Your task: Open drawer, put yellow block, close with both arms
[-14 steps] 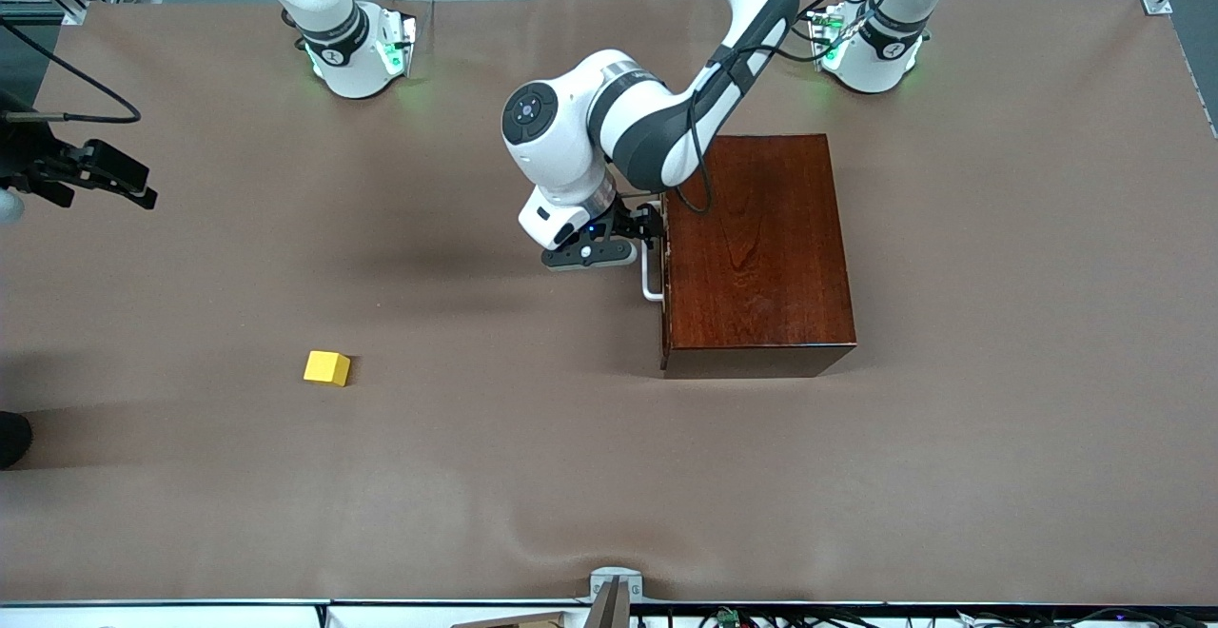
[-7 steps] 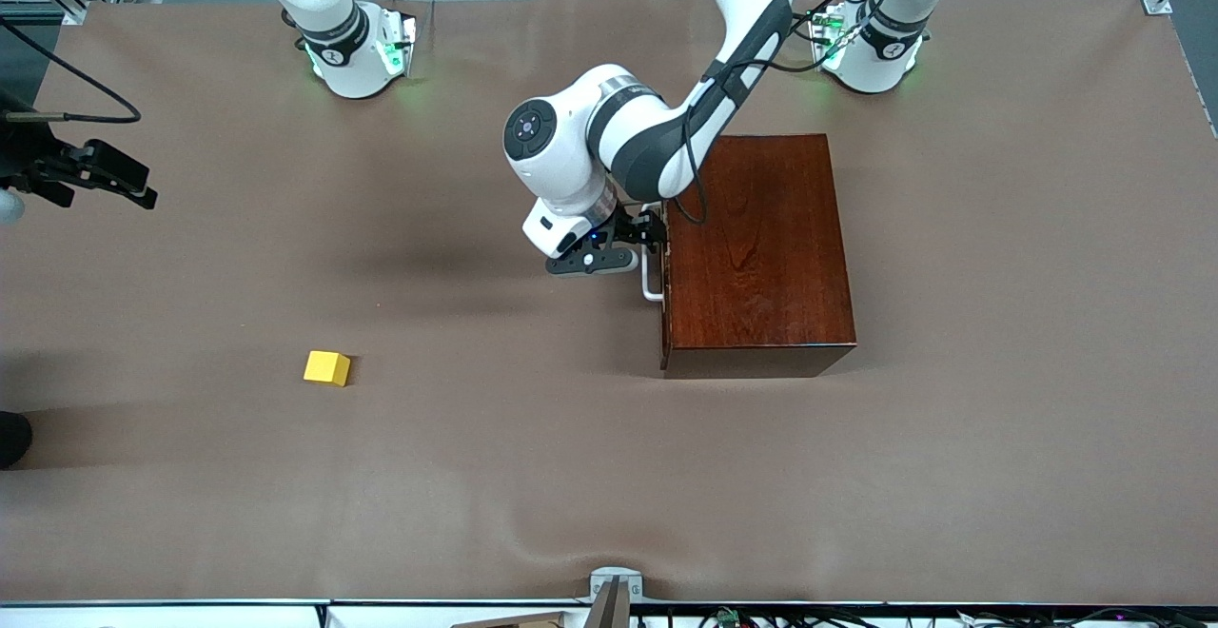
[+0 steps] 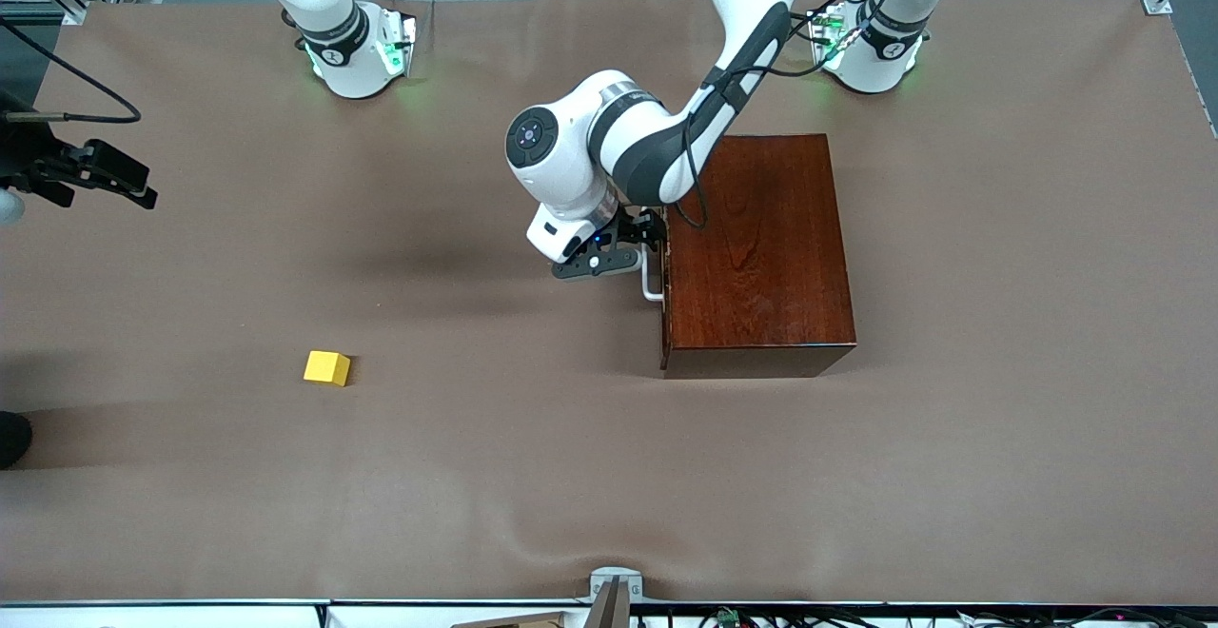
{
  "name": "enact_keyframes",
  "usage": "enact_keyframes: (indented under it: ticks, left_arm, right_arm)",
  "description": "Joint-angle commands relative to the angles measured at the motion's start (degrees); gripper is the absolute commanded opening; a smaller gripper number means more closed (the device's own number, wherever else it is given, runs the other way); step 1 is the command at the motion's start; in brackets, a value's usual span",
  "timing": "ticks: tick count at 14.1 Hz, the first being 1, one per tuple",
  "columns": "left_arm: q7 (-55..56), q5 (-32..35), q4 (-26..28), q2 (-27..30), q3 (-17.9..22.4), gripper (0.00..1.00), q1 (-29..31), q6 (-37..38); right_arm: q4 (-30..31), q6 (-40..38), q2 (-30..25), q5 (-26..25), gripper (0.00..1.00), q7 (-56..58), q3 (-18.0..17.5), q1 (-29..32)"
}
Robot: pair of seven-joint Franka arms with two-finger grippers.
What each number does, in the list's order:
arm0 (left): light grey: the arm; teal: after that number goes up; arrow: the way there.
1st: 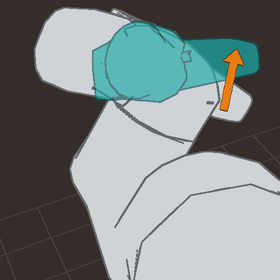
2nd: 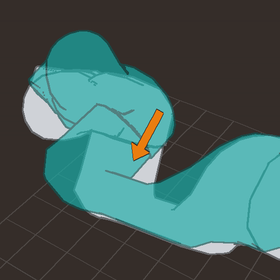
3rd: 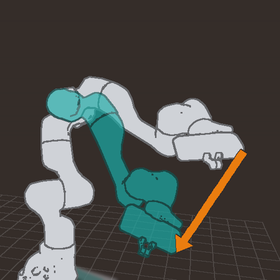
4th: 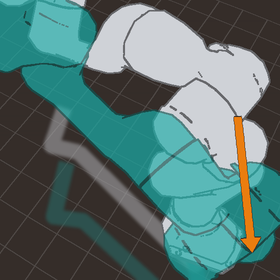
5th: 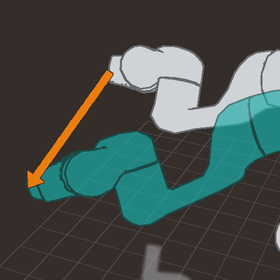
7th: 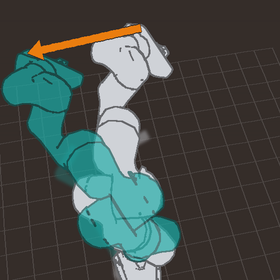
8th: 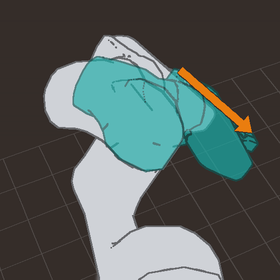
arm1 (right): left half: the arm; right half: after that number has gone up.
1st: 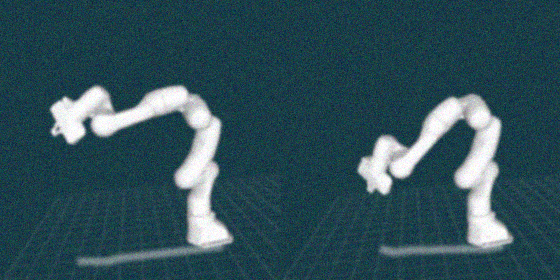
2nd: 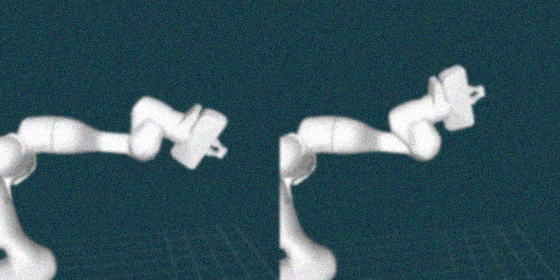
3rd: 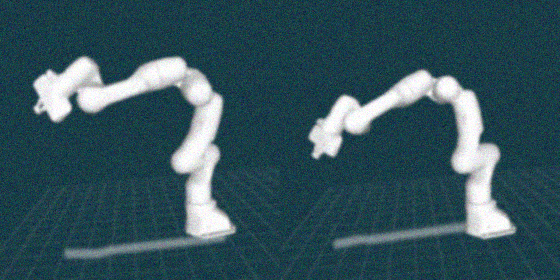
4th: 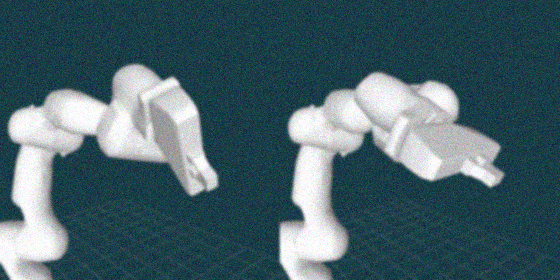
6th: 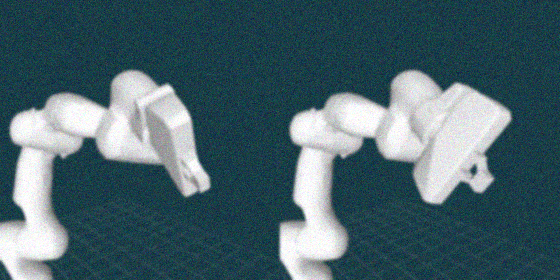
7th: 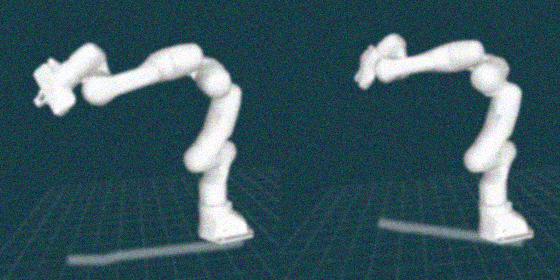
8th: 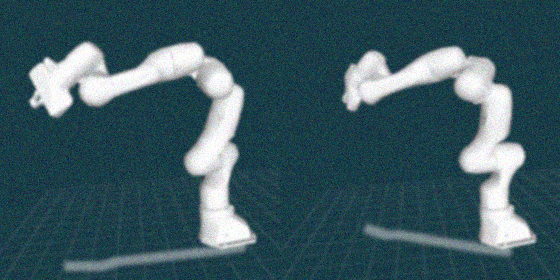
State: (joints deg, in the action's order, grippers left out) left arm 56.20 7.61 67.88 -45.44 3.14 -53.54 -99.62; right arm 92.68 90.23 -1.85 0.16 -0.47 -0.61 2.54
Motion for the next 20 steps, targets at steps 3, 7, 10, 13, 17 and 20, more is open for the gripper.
enact_keyframes:
  ticks: [3,7,10,13,17,20]
  left_arm:
    - [1.19,-1.9,-1.79,-1.4,0.11,1.0,0.45,-0.22]
    - [1.28,-1.81,-1.79,-1.93,0.2,1.0,0.45,-2.15]
    - [1.89,-1.81,-1.79,-2.19,0.2,1.0,0.45,-3.38]
    - [4.0,-1.81,-1.7,-2.72,0.19,1.0,0.37,-5.23]
    - [7.34,-1.81,-1.61,-3.07,0.11,1.0,0.1,-7.07]
    - [9.8,-1.9,-1.61,-3.25,0.02,1.0,0.1,-9.71]
  right_arm:
    - [-0.31,-0.58,-0.18,-0.6,1.0,0.39,-0.27,0.1]
    - [-0.31,-0.58,-0.18,-0.6,1.0,0.39,-0.27,0.1]
    - [-0.31,-0.58,-0.18,-0.6,1.0,0.39,-0.27,0.1]
    - [-0.31,-0.67,-0.18,-0.6,1.0,0.39,-0.27,0.1]
    - [-0.31,-0.67,-0.18,-0.6,1.0,0.39,-0.27,0.1]
    - [-0.31,-0.67,-0.18,-0.6,1.0,0.39,-0.27,0.1]
